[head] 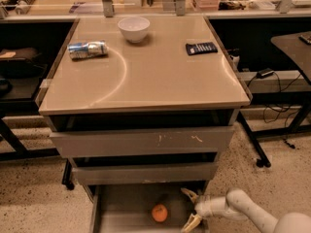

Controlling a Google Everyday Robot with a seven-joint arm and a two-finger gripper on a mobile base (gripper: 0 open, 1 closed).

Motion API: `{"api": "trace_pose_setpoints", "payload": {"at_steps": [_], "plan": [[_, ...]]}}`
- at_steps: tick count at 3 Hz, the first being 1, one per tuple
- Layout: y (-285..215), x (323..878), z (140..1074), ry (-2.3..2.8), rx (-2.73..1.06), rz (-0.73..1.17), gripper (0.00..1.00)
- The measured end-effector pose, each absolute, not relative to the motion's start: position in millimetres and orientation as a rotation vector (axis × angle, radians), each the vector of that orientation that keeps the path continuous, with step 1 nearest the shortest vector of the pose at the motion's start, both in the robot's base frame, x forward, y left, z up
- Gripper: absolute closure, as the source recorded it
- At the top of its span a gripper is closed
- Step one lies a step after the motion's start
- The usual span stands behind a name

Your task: Pick orange from bottom drawer and place on counter

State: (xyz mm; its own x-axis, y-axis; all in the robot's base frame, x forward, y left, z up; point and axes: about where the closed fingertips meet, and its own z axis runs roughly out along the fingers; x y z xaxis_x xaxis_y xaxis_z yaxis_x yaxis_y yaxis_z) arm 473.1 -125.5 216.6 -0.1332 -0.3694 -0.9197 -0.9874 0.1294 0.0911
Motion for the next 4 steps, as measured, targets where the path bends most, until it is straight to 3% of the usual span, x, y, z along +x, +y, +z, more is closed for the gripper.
{"api": "trace_pose_setpoints", "payload": {"at_steps": [4], "plan": [[-48.7, 482.2, 157.1, 1.563, -1.521, 1.014, 0.00]]}}
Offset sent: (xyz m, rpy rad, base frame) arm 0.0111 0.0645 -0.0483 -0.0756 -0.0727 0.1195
